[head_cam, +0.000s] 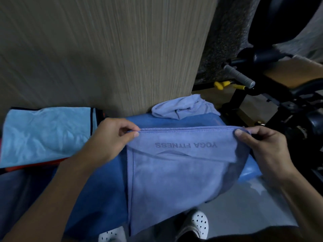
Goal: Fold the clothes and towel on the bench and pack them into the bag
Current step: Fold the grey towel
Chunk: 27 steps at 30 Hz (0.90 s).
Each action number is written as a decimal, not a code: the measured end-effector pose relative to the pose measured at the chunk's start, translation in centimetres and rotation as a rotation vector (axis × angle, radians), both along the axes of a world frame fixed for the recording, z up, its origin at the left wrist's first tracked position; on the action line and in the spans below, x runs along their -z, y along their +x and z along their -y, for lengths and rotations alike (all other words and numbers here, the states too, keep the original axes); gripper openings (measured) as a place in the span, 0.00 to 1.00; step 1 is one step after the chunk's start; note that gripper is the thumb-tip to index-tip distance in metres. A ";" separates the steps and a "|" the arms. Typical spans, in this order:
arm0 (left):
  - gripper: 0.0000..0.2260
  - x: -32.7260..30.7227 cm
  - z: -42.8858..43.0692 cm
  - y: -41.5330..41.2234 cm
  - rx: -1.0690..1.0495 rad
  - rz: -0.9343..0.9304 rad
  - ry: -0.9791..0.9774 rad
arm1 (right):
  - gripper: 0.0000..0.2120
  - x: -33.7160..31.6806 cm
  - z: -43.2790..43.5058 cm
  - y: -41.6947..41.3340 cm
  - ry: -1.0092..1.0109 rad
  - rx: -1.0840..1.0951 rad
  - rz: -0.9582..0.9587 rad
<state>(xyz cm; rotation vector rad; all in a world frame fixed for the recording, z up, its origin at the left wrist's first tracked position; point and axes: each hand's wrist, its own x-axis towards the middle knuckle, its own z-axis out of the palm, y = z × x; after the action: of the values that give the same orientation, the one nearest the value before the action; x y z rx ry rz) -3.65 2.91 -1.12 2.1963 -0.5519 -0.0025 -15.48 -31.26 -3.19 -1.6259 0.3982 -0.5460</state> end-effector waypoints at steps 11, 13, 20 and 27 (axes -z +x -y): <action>0.12 -16.1 -1.3 -6.7 0.147 0.173 -0.049 | 0.04 -13.6 -0.1 -8.2 -0.093 -0.066 0.177; 0.14 -18.1 -1.5 -8.3 0.143 0.197 -0.014 | 0.04 -15.7 -0.3 -9.7 -0.095 -0.055 0.223; 0.12 -21.6 -1.3 -12.3 0.017 0.277 -0.034 | 0.05 -20.1 -0.8 -13.0 -0.101 -0.014 0.306; 0.05 -22.5 -1.5 -13.9 -0.038 0.190 -0.152 | 0.06 -22.1 -1.0 -14.9 -0.094 -0.014 0.309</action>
<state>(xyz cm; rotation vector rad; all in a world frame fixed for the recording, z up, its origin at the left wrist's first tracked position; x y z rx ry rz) -17.55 4.43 21.40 2.0699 -0.5959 0.2620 -30.41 -30.24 18.93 -1.5997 0.1331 -0.8016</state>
